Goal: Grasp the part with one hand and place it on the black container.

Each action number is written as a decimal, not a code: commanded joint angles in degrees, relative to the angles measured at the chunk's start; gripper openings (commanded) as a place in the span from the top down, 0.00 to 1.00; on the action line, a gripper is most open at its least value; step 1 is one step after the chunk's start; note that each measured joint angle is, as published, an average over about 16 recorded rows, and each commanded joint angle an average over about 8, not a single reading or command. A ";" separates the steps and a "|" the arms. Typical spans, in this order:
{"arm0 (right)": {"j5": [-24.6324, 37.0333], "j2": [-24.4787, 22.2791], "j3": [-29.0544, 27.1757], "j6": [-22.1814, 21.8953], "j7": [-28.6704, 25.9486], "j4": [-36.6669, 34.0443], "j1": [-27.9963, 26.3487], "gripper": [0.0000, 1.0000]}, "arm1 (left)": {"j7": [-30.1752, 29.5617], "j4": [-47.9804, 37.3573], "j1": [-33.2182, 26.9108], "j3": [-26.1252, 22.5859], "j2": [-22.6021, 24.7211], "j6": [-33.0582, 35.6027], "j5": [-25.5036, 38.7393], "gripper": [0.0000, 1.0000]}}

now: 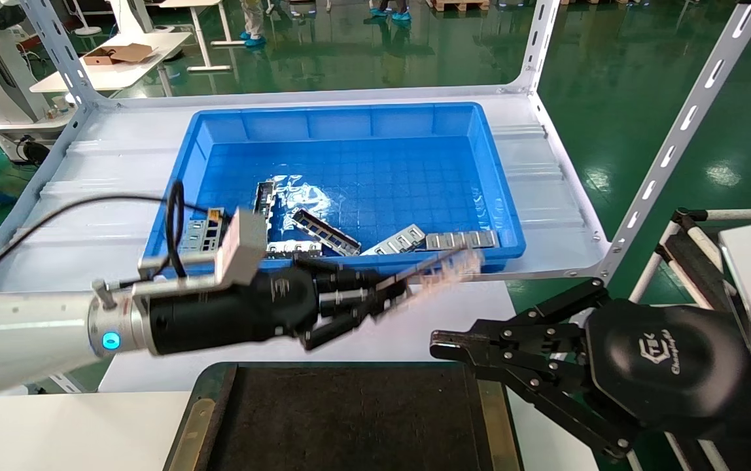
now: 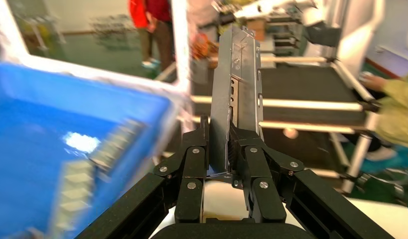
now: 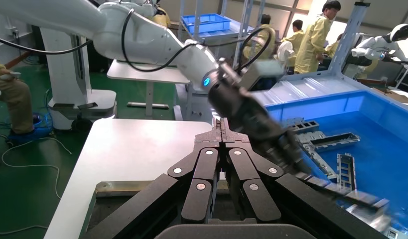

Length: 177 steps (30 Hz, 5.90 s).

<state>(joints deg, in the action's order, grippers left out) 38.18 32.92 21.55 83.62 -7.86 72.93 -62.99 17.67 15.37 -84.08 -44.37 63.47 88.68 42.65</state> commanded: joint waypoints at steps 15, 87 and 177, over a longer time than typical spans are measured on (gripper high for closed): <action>-0.01 0.00 0.01 0.00 0.00 0.00 0.00 1.00 | -7.18 19.76 20.75 -1.62 -6.33 -6.95 -1.62 1.00; -0.04 -0.02 0.05 -0.02 0.03 0.00 -0.01 1.00 | -32.63 46.63 47.38 -3.18 12.73 -97.89 -8.25 1.00; -0.07 -0.04 0.11 -0.04 0.05 0.00 -0.03 0.00 | -17.72 59.13 48.63 4.70 -19.12 -50.27 -7.57 0.00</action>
<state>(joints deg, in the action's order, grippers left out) 38.11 32.88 21.66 83.58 -7.80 72.93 -63.02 -0.44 74.71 -35.52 -39.94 44.80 37.47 35.23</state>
